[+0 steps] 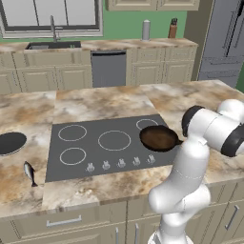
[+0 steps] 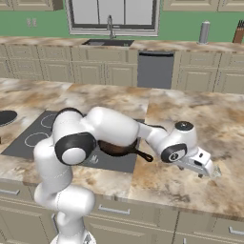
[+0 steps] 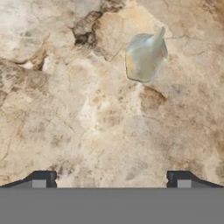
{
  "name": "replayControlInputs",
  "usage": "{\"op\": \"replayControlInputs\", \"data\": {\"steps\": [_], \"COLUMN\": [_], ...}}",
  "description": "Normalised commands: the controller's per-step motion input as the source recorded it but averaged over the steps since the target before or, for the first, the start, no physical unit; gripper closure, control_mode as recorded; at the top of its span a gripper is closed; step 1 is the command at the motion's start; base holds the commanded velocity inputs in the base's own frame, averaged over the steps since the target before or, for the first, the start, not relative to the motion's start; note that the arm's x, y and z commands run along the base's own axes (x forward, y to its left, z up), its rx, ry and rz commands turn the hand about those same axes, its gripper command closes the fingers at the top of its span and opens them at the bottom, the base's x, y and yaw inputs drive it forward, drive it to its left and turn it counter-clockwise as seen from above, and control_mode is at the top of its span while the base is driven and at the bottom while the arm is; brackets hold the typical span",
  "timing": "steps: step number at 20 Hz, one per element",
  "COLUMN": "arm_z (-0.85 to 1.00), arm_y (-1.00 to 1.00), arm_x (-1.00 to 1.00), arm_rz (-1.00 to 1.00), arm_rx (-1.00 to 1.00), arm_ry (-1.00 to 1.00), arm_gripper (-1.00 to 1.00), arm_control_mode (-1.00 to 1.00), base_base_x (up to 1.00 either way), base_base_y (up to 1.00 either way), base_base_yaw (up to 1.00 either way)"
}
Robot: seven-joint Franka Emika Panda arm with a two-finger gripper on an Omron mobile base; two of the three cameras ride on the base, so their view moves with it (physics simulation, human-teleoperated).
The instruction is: Place both pans onto different burners. Then place the garlic and the fish on different pans.
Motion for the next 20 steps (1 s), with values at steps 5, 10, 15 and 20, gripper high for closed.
{"op": "replayControlInputs", "data": {"steps": [5,10,15,20], "arm_z": [0.0,0.0,0.0,-0.04], "arm_y": [-0.16,-0.15,-0.11,-0.13], "arm_x": [0.17,0.22,0.2,0.09], "arm_rz": [0.0,0.0,0.0,0.0], "arm_rx": [0.06,0.01,0.0,0.0], "arm_ry": [-0.03,-0.01,-0.01,-0.01], "arm_gripper": [-1.0,-1.0,-1.0,-1.0], "arm_control_mode": [-1.0,-1.0,-1.0,-1.0], "base_base_x": [0.0,0.0,0.0,0.0], "base_base_y": [0.0,0.0,0.0,0.0], "base_base_yaw": [0.0,0.0,0.0,0.0]}}
